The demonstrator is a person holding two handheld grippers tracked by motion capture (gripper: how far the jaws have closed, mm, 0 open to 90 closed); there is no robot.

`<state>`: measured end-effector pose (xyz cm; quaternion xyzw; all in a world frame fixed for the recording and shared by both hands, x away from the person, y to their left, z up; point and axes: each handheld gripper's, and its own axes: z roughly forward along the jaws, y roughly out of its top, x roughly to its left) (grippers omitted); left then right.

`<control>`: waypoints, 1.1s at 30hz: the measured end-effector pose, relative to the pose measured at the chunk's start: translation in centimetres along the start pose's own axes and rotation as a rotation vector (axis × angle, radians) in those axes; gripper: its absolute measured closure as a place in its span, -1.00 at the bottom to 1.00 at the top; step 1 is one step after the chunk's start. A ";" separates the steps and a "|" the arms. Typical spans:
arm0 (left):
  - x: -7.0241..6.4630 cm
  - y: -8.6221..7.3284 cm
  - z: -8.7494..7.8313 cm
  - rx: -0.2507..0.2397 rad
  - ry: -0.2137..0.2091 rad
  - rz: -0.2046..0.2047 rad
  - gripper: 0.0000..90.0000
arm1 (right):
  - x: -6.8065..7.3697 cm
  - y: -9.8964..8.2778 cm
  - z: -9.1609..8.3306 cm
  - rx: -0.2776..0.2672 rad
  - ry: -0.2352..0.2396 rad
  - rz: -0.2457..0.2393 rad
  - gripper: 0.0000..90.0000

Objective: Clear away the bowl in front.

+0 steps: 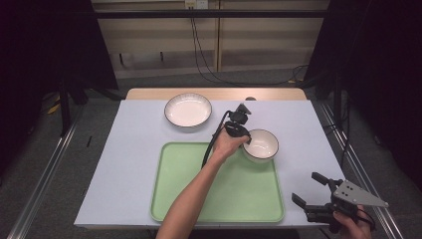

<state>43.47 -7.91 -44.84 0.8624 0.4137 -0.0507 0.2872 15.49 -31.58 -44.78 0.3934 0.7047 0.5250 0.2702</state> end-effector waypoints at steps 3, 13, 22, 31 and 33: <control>0.3 0.0 -0.1 0.012 -0.038 -0.006 0.81 | 0.0 0.0 0.0 0.001 0.000 0.000 -0.92; 0.2 -0.2 -1.1 -0.063 -0.018 0.052 0.34 | 0.0 0.0 0.0 0.002 0.004 -0.005 -0.92; 0.6 -0.5 -1.9 -0.148 0.008 0.046 -0.75 | 0.0 0.0 0.0 0.001 -0.004 -0.002 -0.92; 1.0 -2.2 -4.3 -0.292 -0.001 0.132 -0.92 | 0.0 0.0 0.1 0.003 0.000 -0.001 -0.92; 0.9 -2.4 -4.8 -0.295 0.022 0.138 -0.93 | 0.0 0.0 0.1 0.004 0.001 -0.002 -0.92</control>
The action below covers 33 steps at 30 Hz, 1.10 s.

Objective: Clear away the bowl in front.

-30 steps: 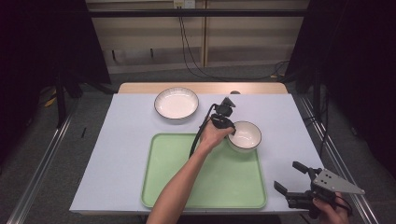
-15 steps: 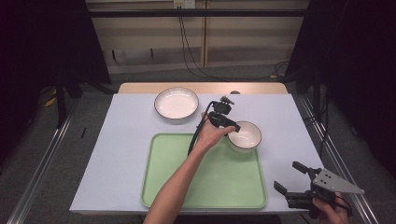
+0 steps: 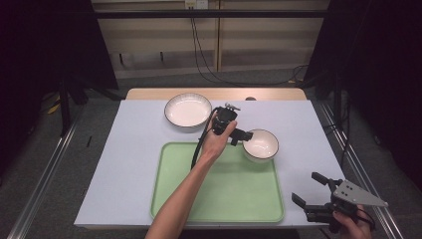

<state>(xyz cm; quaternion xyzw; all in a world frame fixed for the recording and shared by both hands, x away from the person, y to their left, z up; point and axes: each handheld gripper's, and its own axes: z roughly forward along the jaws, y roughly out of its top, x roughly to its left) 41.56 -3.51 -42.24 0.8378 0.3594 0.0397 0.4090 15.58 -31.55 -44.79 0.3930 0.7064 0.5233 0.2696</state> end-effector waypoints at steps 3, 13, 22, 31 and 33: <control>-0.1 -0.2 -0.5 -0.032 0.010 0.033 -0.90 | 0.0 0.0 0.0 0.000 0.000 -0.002 -0.93; -0.6 -1.3 -3.8 -0.169 0.066 0.095 -0.91 | 0.0 0.0 0.0 -0.004 -0.001 -0.002 -0.92; 0.0 -3.3 -7.3 -0.213 0.120 0.107 -0.95 | 0.1 0.1 0.1 0.000 -0.002 -0.003 -0.92; 0.3 -5.5 -10.1 -0.211 0.173 0.137 -0.96 | 0.1 0.1 0.2 0.001 -0.001 -0.008 -0.92; 0.3 -5.8 -10.4 -0.210 0.182 0.141 -0.95 | 0.1 0.1 0.2 0.004 0.000 -0.011 -0.92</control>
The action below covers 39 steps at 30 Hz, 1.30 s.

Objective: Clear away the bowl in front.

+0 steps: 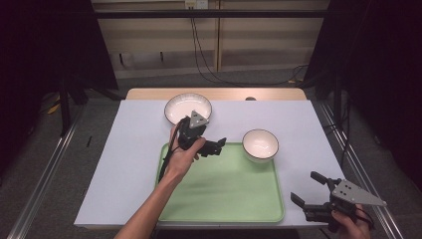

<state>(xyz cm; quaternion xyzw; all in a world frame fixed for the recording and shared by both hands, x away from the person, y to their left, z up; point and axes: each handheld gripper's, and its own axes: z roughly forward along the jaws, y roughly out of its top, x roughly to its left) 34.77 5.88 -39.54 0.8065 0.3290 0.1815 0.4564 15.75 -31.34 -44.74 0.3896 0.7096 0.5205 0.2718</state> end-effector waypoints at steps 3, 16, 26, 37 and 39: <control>0.2 -0.9 -1.1 0.008 -0.003 -0.006 -0.95 | 0.0 0.0 0.1 0.000 0.004 -0.002 -0.92; 0.3 -3.4 -4.7 0.007 0.025 0.005 -0.95 | -0.1 0.0 0.1 0.001 0.001 -0.002 -0.92; 0.6 -6.0 -8.0 -0.005 0.081 -0.057 -0.95 | 0.0 0.0 0.2 0.003 -0.003 -0.001 -0.92; 1.6 -9.9 -11.6 -0.027 0.180 -0.128 -0.94 | -0.1 0.0 0.1 0.004 -0.007 0.002 -0.92; 1.6 -10.4 -12.1 -0.029 0.177 -0.142 -0.96 | -0.1 0.0 0.1 0.005 -0.006 0.002 -0.92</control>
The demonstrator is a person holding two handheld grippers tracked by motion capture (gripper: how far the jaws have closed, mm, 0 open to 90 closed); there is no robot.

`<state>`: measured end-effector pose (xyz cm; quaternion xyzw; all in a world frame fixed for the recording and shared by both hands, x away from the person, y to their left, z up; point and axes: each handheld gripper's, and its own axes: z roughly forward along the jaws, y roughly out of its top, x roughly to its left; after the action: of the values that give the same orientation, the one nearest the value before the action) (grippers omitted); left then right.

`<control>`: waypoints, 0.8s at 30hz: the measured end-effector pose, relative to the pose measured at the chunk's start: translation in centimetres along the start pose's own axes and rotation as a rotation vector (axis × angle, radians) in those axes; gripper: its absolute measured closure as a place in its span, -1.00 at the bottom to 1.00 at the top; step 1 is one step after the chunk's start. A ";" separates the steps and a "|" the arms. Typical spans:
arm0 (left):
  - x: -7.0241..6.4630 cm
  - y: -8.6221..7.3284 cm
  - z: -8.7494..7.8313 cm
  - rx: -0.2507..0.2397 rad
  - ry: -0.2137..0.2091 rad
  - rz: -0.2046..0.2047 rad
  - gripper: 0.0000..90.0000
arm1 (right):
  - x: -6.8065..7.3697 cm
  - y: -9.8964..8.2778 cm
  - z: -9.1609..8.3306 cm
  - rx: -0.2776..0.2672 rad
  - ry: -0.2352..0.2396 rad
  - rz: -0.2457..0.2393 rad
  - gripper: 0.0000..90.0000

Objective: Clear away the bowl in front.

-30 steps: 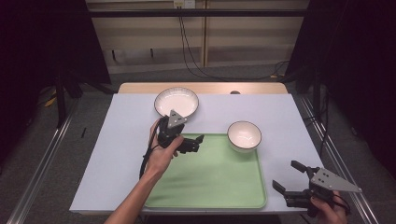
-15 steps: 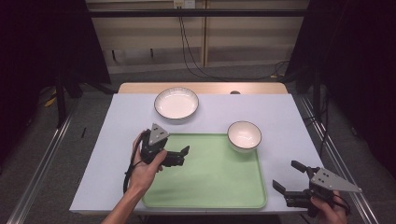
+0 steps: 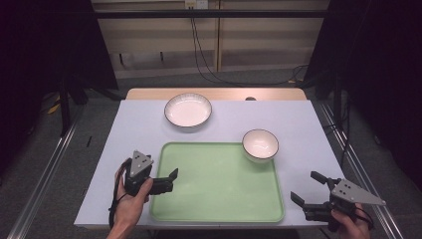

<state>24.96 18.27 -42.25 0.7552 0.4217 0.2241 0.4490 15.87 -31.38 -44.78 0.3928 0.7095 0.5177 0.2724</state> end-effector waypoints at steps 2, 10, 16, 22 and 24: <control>0.0 -0.6 -0.3 0.017 0.001 -0.027 -0.93 | 0.0 0.0 0.0 0.003 -0.001 0.004 -0.92; -0.6 -2.3 -2.8 0.037 0.047 -0.064 -0.93 | -0.1 -0.1 -0.2 0.000 -0.015 0.013 -0.92; -0.9 -3.2 -4.1 0.018 0.083 -0.053 -0.94 | 0.0 -0.1 -0.1 0.000 -0.014 0.014 -0.92; -0.7 -4.3 -5.6 -0.039 0.077 -0.042 -0.94 | 0.0 -0.1 -0.2 -0.003 -0.019 0.012 -0.93; -0.6 -4.3 -6.0 -0.048 0.096 -0.021 -0.98 | -0.1 0.0 -0.2 -0.005 -0.028 0.012 -0.93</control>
<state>18.46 21.77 -42.99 0.7282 0.4451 0.2655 0.4485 15.70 -31.55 -44.72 0.4037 0.7019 0.5156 0.2801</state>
